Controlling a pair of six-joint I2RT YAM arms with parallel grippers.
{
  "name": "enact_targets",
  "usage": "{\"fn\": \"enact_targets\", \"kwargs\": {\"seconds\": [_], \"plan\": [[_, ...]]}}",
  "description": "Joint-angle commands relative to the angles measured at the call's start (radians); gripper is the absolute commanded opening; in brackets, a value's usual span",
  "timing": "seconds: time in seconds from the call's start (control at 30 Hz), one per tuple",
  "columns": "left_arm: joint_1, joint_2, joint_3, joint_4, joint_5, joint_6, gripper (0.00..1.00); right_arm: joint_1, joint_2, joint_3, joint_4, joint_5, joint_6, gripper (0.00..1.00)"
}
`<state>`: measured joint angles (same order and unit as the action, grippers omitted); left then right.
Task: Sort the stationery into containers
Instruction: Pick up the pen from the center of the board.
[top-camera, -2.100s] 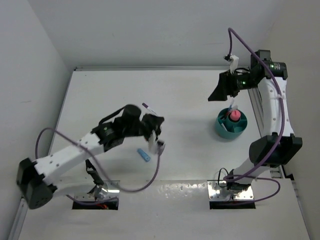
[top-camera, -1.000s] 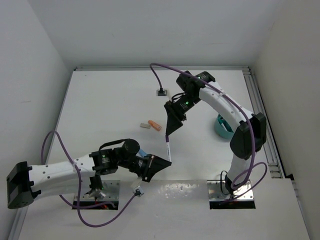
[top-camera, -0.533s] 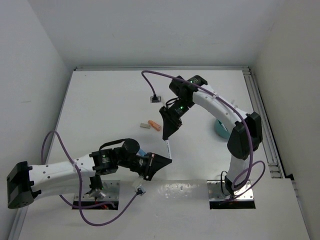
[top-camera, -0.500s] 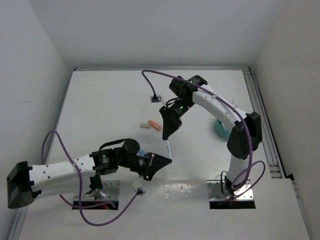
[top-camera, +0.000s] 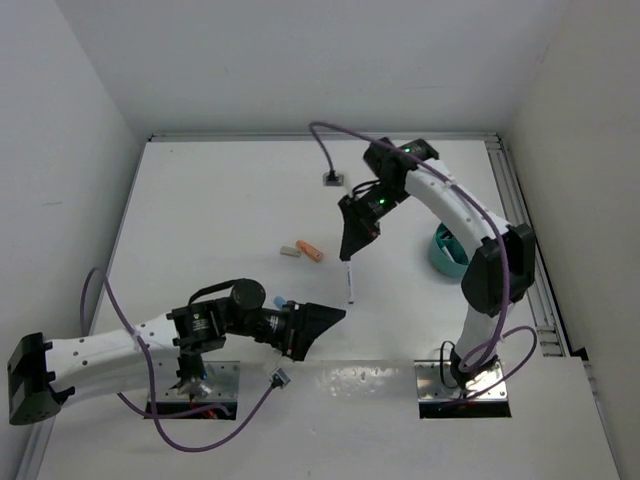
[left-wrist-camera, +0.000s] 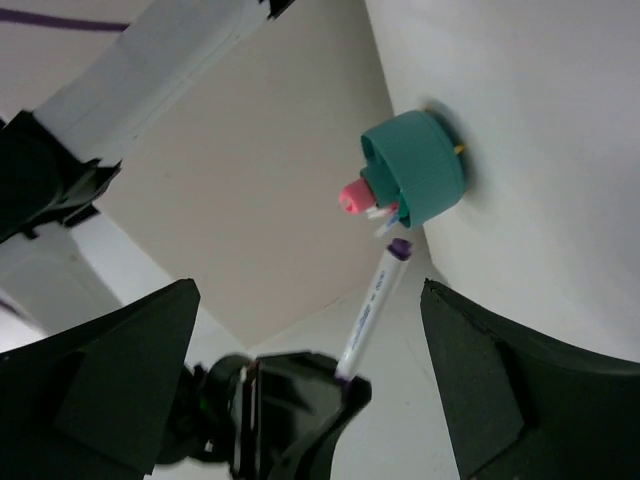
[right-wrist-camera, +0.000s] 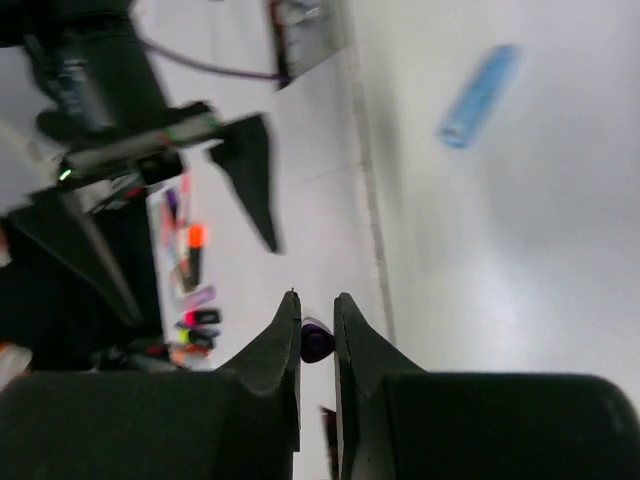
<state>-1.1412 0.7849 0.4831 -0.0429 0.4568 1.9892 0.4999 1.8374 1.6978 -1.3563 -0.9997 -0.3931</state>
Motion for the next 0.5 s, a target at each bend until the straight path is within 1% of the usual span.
{"fn": "enact_targets", "kwargs": {"seconds": [0.0,0.03,0.07,0.1,0.13,0.17,0.2,0.23,0.27,0.3,0.33,0.37,0.4,0.43,0.47], "plan": [[-0.011,-0.076,0.02,0.011,-0.062,0.059,1.0,-0.144,-0.118,0.089,-0.207,0.105,-0.105,0.0],[-0.015,-0.084,0.037,0.002,-0.094,-0.023,1.0,-0.18,-0.13,0.1,-0.205,0.131,-0.113,0.0],[-0.028,-0.085,0.06,-0.012,-0.128,-0.219,1.0,-0.267,-0.153,0.117,-0.199,0.16,-0.118,0.0],[-0.034,-0.063,0.089,-0.017,-0.177,-0.334,1.0,-0.317,-0.164,0.125,-0.176,0.168,-0.119,0.0],[-0.037,-0.035,0.179,-0.031,-0.276,-0.459,1.0,-0.358,-0.176,0.131,-0.161,0.179,-0.124,0.0],[-0.038,0.0,0.243,-0.084,-0.326,-0.713,1.0,-0.432,-0.197,0.141,-0.146,0.215,-0.133,0.0],[-0.034,0.105,0.312,-0.121,-0.433,-0.839,1.0,-0.463,-0.207,0.146,-0.126,0.239,-0.162,0.0],[-0.019,0.163,0.479,-0.226,-0.485,-1.074,1.0,-0.489,-0.216,0.149,-0.116,0.263,-0.18,0.0],[0.003,0.233,0.567,-0.292,-0.498,-1.177,1.0,-0.548,-0.237,0.132,-0.106,0.304,-0.197,0.0],[0.032,0.36,0.648,-0.357,-0.477,-1.258,1.0,-0.576,-0.251,0.113,-0.074,0.314,-0.223,0.0],[0.059,0.408,0.719,-0.464,-0.462,-1.333,1.0,-0.598,-0.266,0.088,-0.057,0.322,-0.24,0.0],[0.117,0.484,0.817,-0.494,-0.411,-1.45,1.0,-0.632,-0.302,0.033,-0.018,0.349,-0.277,0.0],[0.142,0.51,0.845,-0.511,-0.35,-1.496,1.0,-0.639,-0.316,0.004,-0.004,0.374,-0.292,0.0],[0.184,0.53,0.862,-0.515,-0.334,-1.582,1.0,-0.644,-0.329,-0.021,0.011,0.392,-0.315,0.0],[0.201,0.546,0.885,-0.511,-0.328,-1.621,1.0,-0.649,-0.342,-0.067,0.025,0.412,-0.332,0.0]]}}
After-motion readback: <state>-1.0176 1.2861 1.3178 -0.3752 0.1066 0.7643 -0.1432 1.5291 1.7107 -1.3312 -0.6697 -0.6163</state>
